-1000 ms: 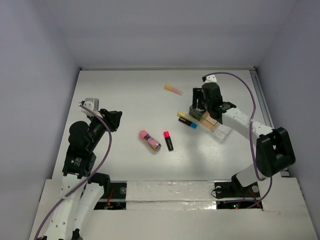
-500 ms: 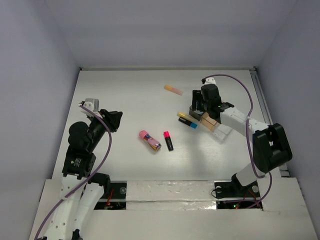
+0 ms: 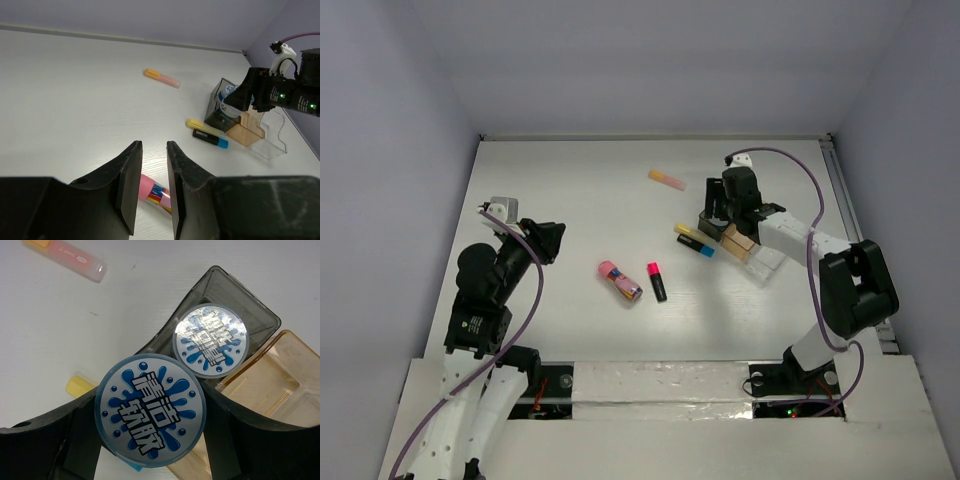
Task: Sort the stationery into containers
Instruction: Place the stationery in the storage box, then pick up the pen from the center of the board.
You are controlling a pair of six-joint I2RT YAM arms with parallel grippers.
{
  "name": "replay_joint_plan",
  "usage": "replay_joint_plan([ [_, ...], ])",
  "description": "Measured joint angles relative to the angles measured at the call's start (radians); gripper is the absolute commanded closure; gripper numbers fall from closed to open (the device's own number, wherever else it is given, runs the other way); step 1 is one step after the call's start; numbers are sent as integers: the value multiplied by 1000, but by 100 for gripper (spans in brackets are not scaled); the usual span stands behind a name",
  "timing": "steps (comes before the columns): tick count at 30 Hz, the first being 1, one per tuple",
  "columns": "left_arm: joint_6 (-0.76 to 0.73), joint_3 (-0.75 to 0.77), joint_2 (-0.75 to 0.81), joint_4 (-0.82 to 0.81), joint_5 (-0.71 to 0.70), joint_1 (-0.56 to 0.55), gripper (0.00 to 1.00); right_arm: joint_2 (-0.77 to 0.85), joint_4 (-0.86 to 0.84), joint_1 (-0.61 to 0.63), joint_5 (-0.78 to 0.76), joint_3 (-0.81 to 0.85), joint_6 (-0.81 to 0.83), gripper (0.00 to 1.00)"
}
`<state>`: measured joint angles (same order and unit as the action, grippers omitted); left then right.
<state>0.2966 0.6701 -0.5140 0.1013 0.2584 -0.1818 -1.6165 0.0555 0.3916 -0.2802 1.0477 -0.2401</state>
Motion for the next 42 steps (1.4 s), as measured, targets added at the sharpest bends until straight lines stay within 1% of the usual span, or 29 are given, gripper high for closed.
replay_joint_plan([
  [6, 0, 0, -1, 0, 0, 0, 77, -4, 6, -4, -9, 3, 0, 27],
  [8, 0, 0, 0, 0, 0, 0, 77, -4, 7, -5, -14, 3, 0, 21],
  [9, 0, 0, 0, 0, 0, 0, 77, -4, 7, -5, -16, 3, 0, 16],
  [11, 0, 0, 0, 0, 0, 0, 77, -3, 7, -5, -19, 6, 3, 13],
  [16, 0, 0, 0, 0, 0, 0, 77, 12, 8, -5, -18, 18, 6, 13],
  [17, 0, 0, 0, 0, 0, 0, 77, 18, 8, -5, -16, 20, 8, 19],
  [18, 0, 0, 1, 0, 0, 0, 77, 23, 10, -5, -13, 23, 11, 45],
  [21, 0, 0, 1, 0, 0, 0, 81, 36, 6, -5, 27, 33, 31, 96],
  [22, 0, 0, 0, 0, 0, 0, 82, 37, 7, -5, 47, 42, 34, 100],
  [25, 0, 0, 1, 0, 0, 0, 88, 18, 11, -5, 144, 98, 51, 100],
  [26, 0, 0, 1, 0, -1, 0, 92, -1, 8, -5, 182, 132, 61, 100],
  [29, 0, 0, 0, 1, -6, 0, 100, -92, 21, -5, 282, 262, 90, 100],
  [30, 0, 0, 0, 1, -7, 0, 100, -133, 24, -5, 309, 314, 100, 100],
  [32, 0, 0, 0, 1, -9, 0, 100, -220, 40, -5, 354, 420, 117, 97],
  [35, 0, 0, 1, 1, -16, 0, 100, -352, 61, -5, 397, 567, 135, 63],
  [36, 0, 0, 0, 1, -16, 0, 100, -401, 69, -5, 408, 613, 135, 42],
  [38, 0, 0, 0, 1, -16, 0, 100, -478, 87, -5, 427, 682, 140, 32],
  [40, 0, 0, 0, 1, -16, 0, 100, -564, 130, -5, 449, 775, 143, 25],
  [42, 0, 0, -1, 1, -16, 0, 100, -661, 188, -5, 464, 901, 150, 21],
])
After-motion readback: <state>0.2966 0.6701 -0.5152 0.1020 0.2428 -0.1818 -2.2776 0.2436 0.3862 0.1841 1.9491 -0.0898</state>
